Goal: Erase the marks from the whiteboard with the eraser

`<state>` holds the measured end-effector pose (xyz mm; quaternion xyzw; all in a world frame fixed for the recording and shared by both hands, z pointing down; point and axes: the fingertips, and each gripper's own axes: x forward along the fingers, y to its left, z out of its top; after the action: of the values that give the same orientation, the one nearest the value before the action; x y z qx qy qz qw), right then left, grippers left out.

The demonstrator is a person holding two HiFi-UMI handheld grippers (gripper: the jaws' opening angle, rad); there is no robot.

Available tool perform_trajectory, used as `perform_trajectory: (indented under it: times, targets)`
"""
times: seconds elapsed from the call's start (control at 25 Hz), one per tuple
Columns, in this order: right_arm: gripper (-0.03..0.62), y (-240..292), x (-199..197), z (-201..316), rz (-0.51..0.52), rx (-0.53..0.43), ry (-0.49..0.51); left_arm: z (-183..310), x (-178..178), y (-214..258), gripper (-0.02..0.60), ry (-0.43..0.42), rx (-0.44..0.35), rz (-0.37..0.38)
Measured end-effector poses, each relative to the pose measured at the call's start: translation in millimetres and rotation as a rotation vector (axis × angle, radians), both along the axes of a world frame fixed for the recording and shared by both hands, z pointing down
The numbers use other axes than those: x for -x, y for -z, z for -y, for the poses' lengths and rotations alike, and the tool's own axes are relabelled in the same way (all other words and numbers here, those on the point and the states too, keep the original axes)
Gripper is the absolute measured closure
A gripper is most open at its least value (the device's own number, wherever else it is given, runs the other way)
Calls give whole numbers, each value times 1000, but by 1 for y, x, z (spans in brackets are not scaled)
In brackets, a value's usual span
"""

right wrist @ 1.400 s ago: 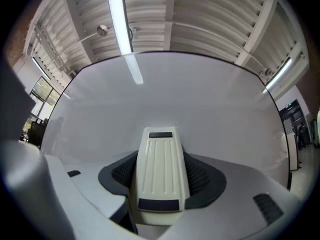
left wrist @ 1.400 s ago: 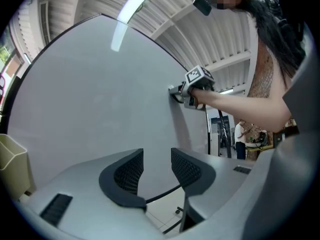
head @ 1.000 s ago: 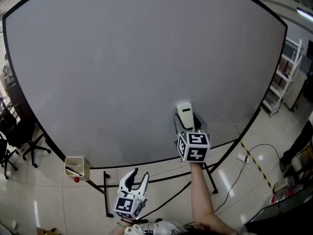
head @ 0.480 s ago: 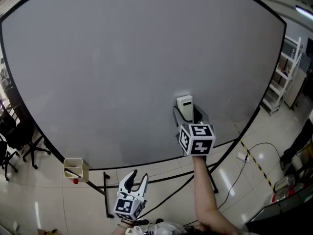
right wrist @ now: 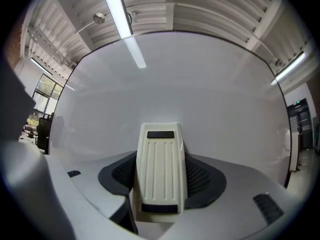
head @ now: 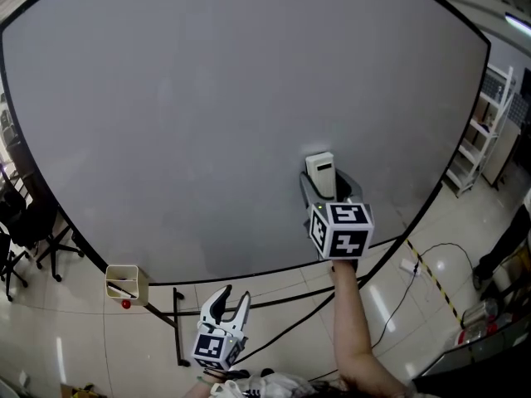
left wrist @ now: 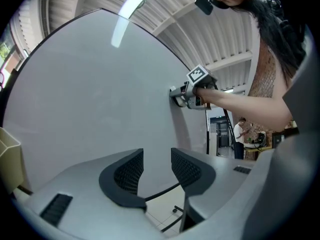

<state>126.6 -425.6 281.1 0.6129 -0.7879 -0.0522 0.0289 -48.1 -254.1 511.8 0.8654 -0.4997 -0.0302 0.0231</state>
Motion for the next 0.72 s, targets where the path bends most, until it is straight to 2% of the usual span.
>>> perform_trajectory:
  times: [0.12, 0.2, 0.24, 0.32, 0.4, 0.44, 0.52, 0.64, 0.72]
  targets:
    - [321, 72, -10, 4, 37, -101, -17, 2, 0, 3, 428, 5, -6, -6]
    - [321, 75, -7, 5, 67, -95, -12, 3, -2, 9, 429, 7, -11, -23]
    - [319, 57, -3, 4, 87, -68, 0, 2, -3, 13, 428, 7, -12, -32]
    - [319, -4, 9, 1, 94, 48, 28, 1, -4, 14, 429, 3, -12, -30]
    - [319, -61, 19, -3, 48, 171, 44, 1, -2, 9, 429, 0, -15, -16]
    - [321, -73, 22, -5, 24, 200, 46, 0, -1, 7, 429, 1, -15, -15]
    - [322, -55, 20, -7, 4, 171, 41, -2, -2, 8, 428, -9, -15, -17]
    - [322, 14, 23, -6, 65, 63, 63, -3, -3, 8, 428, -17, -15, -18]
    - [321, 13, 35, -3, 79, 98, 85, -4, -4, 10, 428, -15, -22, -22]
